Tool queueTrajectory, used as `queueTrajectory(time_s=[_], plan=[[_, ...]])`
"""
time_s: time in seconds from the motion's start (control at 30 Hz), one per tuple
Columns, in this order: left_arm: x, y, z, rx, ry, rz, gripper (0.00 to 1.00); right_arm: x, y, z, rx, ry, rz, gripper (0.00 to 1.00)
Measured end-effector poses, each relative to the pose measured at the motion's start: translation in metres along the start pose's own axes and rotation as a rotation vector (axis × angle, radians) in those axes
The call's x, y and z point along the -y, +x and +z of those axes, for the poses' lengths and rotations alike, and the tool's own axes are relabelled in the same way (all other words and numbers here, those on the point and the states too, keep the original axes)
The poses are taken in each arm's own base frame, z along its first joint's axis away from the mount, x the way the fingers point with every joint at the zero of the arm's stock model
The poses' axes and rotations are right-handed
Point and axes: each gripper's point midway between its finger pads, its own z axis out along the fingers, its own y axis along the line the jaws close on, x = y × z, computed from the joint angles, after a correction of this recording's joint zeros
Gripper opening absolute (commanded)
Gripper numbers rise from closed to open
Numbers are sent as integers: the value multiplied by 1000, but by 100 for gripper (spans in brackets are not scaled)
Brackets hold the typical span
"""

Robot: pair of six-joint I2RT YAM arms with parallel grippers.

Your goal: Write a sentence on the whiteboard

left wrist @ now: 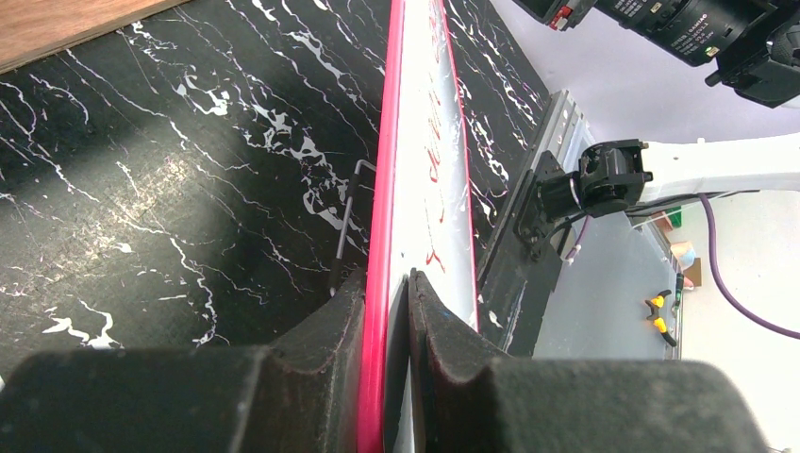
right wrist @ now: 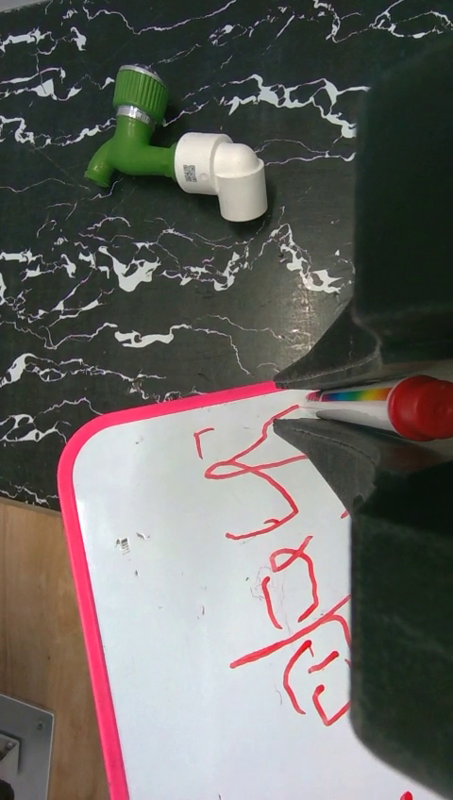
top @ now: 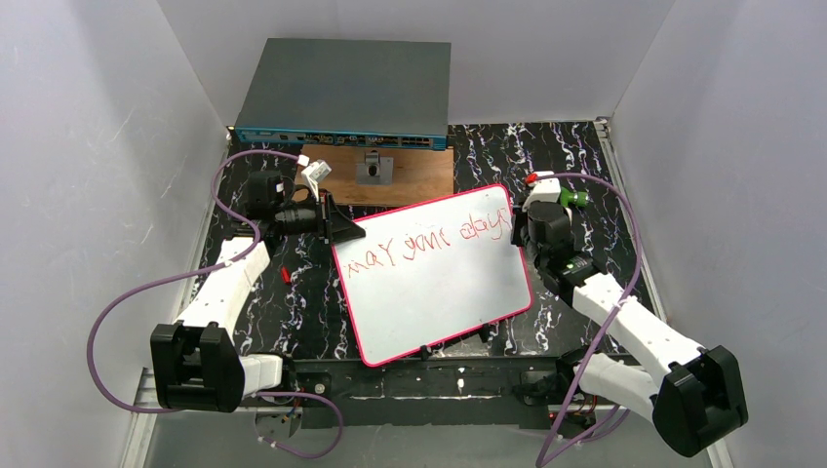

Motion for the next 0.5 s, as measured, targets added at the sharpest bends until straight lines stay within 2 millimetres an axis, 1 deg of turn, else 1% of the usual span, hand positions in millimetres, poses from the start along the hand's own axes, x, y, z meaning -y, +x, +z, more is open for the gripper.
queueTrajectory(time_s=[0.23,0.5], plan=[[0,0,0,-1,0,-1,0,-2,4,-4,-18,-19,16,1],[0,0,0,-1,0,-1,0,-11,4,-7,-24,-69,34,1]])
